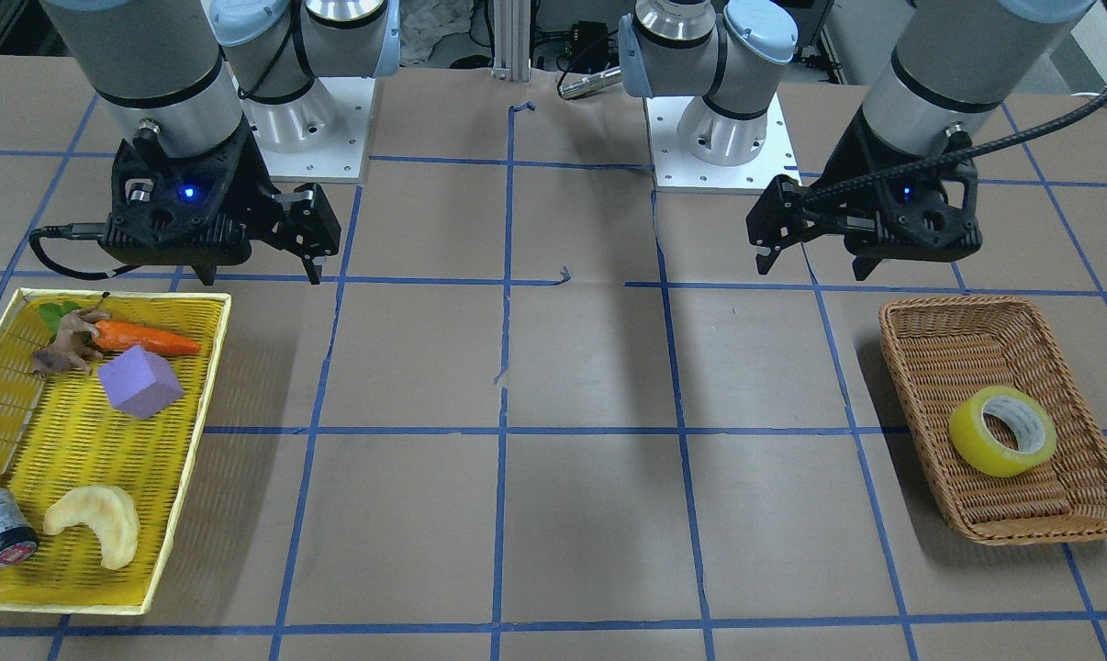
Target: Transfer tape with both arms
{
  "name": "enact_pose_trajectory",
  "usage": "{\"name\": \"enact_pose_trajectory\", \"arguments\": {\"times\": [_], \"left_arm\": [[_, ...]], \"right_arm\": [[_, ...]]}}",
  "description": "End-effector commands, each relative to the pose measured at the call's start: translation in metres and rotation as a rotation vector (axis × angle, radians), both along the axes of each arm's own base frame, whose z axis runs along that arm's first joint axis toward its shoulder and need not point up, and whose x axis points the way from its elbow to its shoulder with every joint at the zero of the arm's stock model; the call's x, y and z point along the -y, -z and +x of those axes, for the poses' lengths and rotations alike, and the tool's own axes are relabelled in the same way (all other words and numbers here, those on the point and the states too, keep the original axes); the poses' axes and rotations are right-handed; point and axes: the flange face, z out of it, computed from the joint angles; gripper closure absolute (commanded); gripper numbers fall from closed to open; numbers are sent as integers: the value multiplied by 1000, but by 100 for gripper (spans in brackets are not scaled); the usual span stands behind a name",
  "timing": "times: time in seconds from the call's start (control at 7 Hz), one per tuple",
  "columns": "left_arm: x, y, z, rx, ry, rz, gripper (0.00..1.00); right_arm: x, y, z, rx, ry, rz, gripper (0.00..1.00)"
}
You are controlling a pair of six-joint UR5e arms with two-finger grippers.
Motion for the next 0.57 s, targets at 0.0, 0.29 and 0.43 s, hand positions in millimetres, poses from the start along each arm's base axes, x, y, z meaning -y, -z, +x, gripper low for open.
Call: {"name": "enact_pose_trajectory", "arguments": {"times": [0.0, 0.29, 0.43], "left_arm": [[0, 4, -8, 3, -2, 6, 0], [0, 5, -8, 3, 2, 8, 0], [0, 5, -8, 7, 5, 10, 0]], "right_arm": [[-1, 0, 0, 0, 1, 5, 0], [-1, 1, 0, 0, 1, 6, 0], [-1, 1, 0, 0, -1, 6, 0]]}}
